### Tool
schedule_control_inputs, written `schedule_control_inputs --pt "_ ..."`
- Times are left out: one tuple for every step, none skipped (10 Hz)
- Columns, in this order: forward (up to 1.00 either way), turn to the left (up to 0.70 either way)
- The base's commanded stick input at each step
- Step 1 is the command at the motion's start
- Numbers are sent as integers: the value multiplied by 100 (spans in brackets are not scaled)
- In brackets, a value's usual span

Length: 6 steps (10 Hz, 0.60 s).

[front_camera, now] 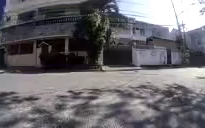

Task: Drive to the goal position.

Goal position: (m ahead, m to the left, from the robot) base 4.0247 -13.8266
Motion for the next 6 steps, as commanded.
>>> schedule_control_inputs --pt "0 70" --pt "0 70" --pt "0 70" --pt "0 70" --pt "0 70" --pt "0 70"
